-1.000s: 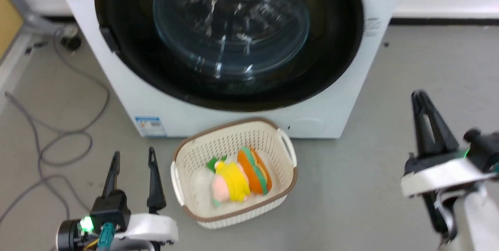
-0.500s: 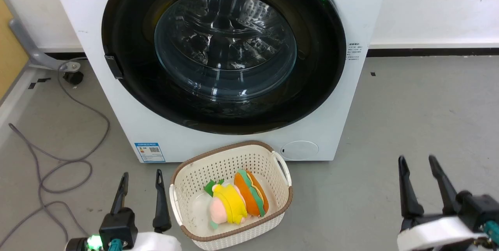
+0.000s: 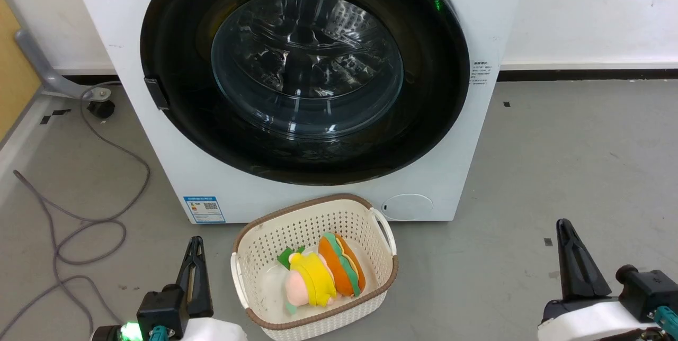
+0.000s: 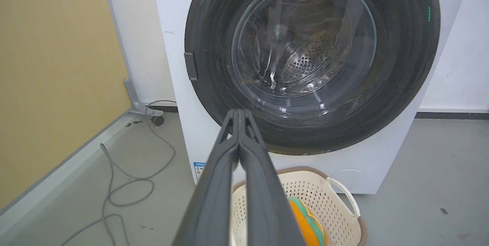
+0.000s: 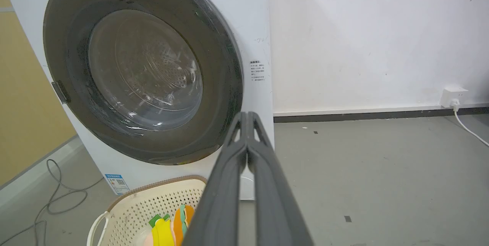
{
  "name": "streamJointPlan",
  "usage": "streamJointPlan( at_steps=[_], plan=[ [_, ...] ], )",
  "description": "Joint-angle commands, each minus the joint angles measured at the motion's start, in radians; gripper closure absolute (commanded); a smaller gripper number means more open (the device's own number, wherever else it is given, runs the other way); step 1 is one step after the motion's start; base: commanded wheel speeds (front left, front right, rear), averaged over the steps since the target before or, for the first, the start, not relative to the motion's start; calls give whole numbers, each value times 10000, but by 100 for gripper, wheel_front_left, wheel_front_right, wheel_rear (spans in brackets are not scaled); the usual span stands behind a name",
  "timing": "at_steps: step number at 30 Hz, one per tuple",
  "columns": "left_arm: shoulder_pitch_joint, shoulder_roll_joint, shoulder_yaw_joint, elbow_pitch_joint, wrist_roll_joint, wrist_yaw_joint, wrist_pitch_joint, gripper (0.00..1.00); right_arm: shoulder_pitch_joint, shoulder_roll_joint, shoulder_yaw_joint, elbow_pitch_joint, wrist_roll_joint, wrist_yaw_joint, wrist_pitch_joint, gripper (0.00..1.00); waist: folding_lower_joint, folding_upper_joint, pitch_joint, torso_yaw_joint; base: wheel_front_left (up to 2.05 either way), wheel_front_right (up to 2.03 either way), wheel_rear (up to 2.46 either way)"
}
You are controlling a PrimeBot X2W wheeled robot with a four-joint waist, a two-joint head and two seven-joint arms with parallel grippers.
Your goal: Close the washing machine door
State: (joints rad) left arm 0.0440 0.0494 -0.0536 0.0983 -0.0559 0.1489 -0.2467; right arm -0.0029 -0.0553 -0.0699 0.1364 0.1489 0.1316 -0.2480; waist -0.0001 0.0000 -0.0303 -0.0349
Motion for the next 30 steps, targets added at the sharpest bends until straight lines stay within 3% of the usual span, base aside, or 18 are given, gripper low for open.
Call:
streamJointPlan(
  at_steps=[1, 30],
  plan=[
    [-23, 0, 18, -43, 26, -44, 44, 100, 4, 3, 24, -69, -77, 0, 46, 100, 1, 0, 4, 5, 0, 0, 0],
    [-125, 2, 144, -273, 156, -398, 637, 100, 10, 14, 189, -386, -423, -3, 642, 100, 1, 0, 77, 89, 0, 0, 0]
  ],
)
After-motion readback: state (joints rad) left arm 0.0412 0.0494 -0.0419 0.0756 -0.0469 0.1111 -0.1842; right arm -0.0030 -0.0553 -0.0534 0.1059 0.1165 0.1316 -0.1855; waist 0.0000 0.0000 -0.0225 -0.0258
